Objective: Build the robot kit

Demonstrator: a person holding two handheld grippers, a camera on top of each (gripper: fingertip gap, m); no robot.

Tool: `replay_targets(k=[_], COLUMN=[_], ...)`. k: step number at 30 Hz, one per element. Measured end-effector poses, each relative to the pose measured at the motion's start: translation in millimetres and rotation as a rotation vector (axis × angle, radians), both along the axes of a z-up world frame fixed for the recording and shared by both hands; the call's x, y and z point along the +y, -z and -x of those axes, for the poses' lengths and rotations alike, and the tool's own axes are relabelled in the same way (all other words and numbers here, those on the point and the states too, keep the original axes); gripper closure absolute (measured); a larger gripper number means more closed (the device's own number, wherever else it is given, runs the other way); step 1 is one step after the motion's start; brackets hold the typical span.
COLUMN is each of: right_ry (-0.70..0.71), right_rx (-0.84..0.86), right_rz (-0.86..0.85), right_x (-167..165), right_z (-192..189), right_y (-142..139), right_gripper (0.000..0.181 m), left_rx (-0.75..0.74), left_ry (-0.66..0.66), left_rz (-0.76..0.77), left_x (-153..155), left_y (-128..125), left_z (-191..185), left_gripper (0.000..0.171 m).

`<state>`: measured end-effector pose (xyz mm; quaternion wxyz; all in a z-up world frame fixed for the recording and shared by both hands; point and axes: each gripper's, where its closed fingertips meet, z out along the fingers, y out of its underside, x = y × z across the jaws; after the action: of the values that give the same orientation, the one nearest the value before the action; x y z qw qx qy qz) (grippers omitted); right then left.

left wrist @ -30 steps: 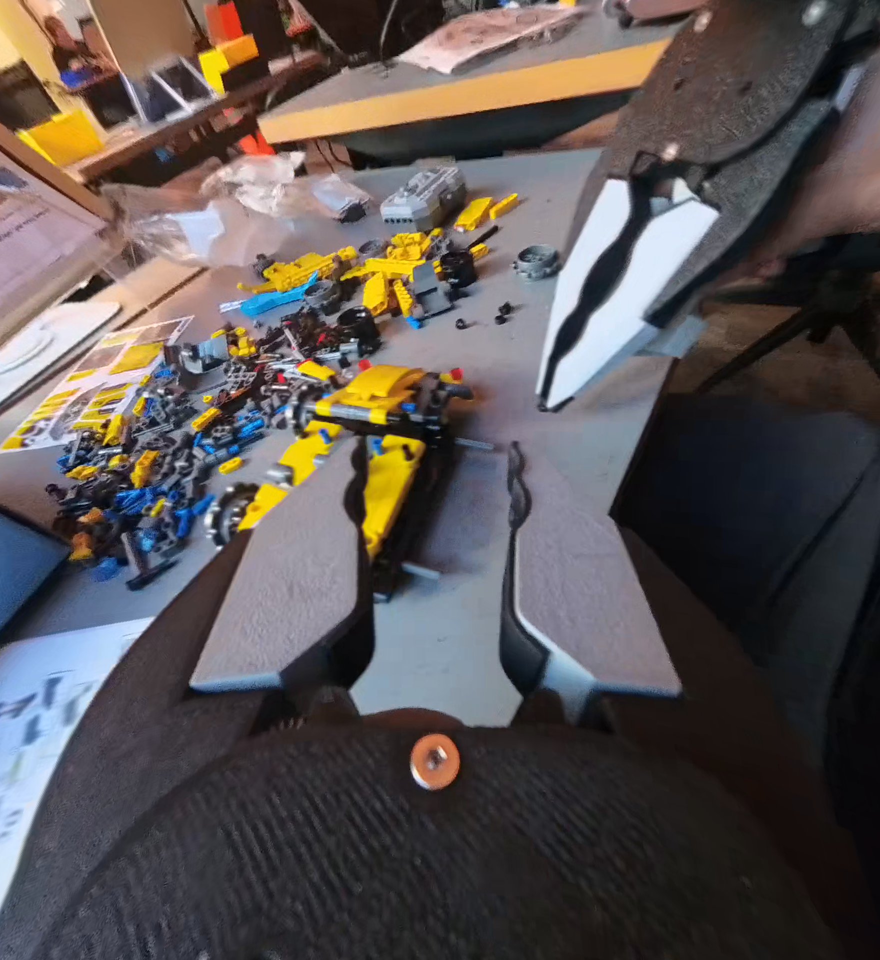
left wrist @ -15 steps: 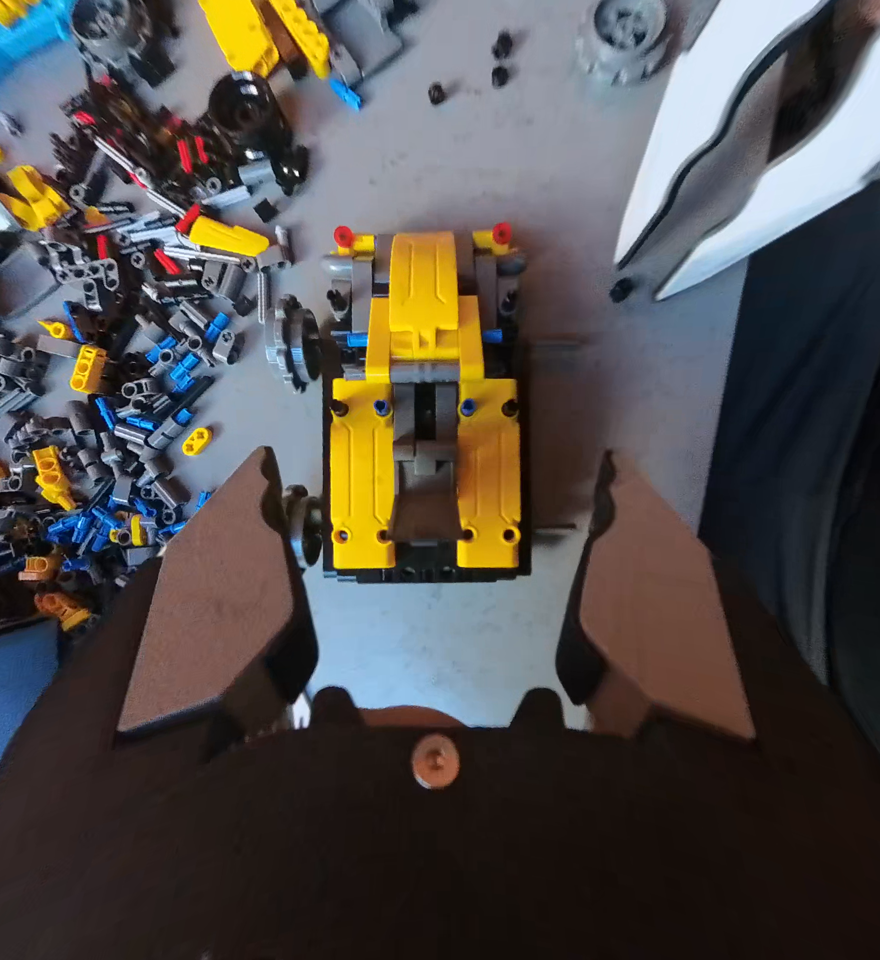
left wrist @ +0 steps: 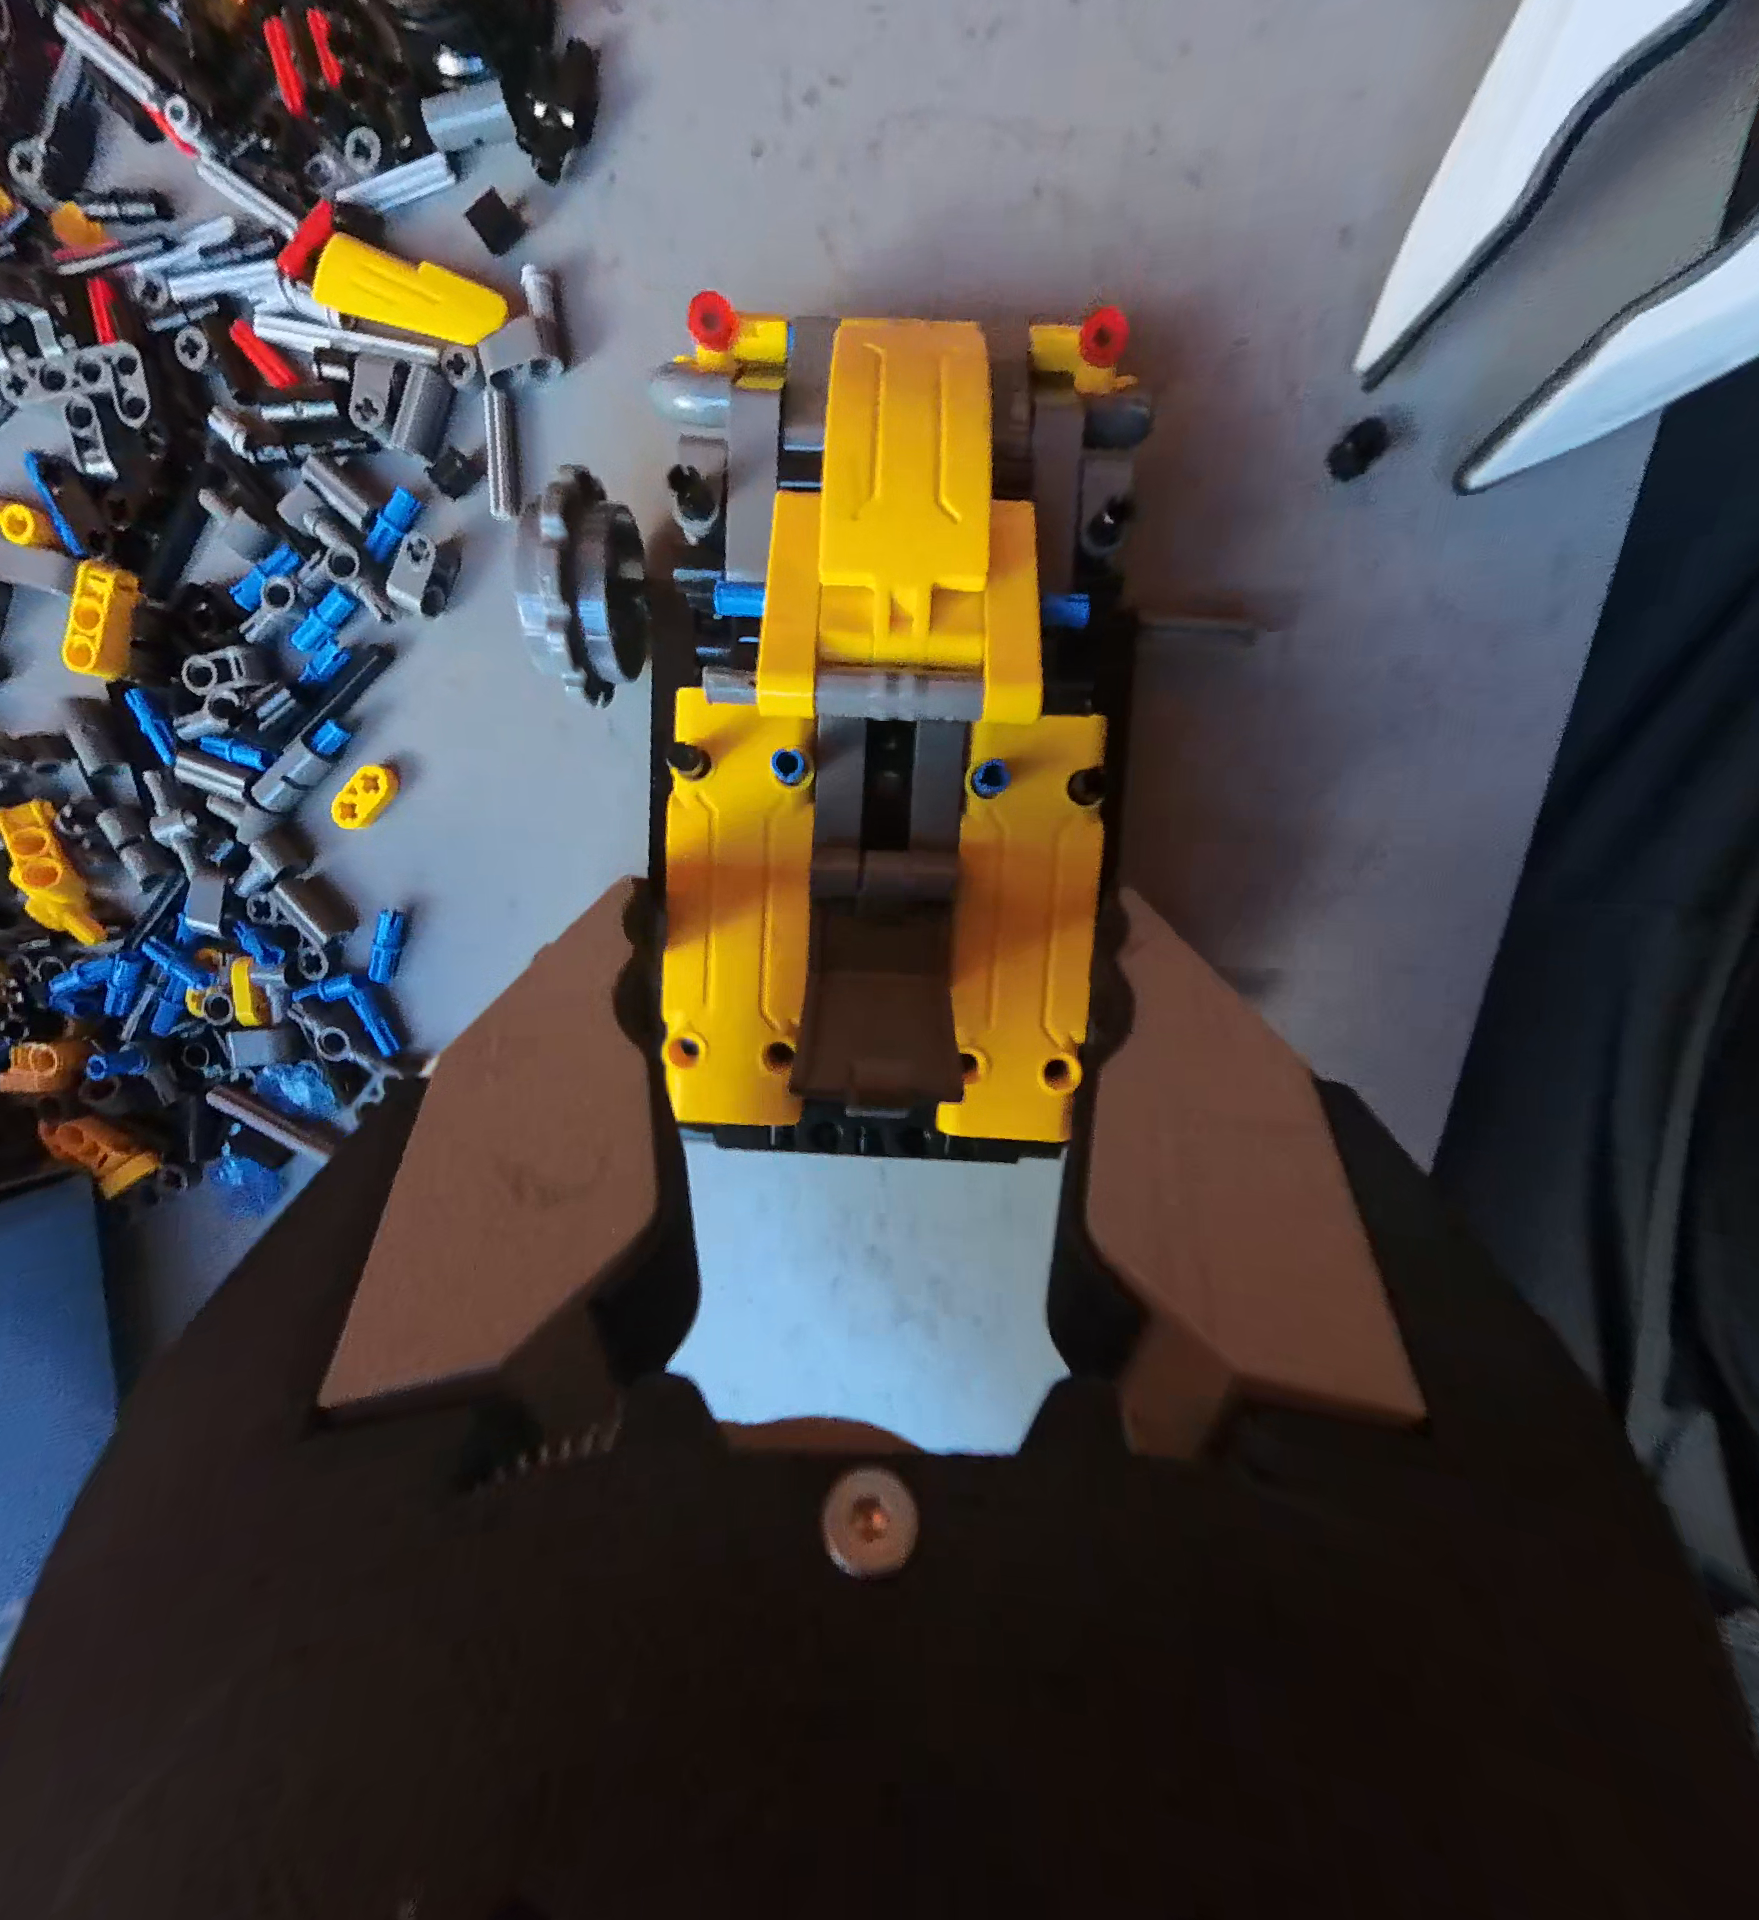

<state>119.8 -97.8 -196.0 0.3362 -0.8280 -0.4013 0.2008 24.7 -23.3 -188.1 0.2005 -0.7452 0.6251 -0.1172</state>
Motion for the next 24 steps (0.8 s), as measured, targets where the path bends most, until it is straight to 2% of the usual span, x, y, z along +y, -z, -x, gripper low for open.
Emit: replay_targets(k=[8,12,16,18,20,24], right_ry=[-0.01,-0.012,-0.027,-0.057,-0.119,-0.234], right_rx=[0.013,0.036,0.079,0.171,0.288,0.461], right_rz=[0.002,0.012,0.044,0.097,0.182,0.342], right_x=[3,3,0,-6,-15,-33], right_z=[10,12,14,20,27,38], right_y=[6,6,-1,-14,-31,-60], right_gripper=[0.164,0.174,0.174,0.174,0.174,0.174], left_rx=[-0.103,-0.191,-0.239,-0.301,-0.333,-0.386], left_ry=[-0.102,-0.08,0.029,0.146,0.282,0.414], left_rz=[-0.012,-0.04,-0.326,-0.468,-0.537,-0.608], left_x=[-3,-11,-22,-45,-75,-109], left_y=[-1,-13,-43,-60,-63,-57], left_z=[5,2,3,-9,-24,-49], left_gripper=[0.091,0.084,0.089,0.107,0.123,0.135])
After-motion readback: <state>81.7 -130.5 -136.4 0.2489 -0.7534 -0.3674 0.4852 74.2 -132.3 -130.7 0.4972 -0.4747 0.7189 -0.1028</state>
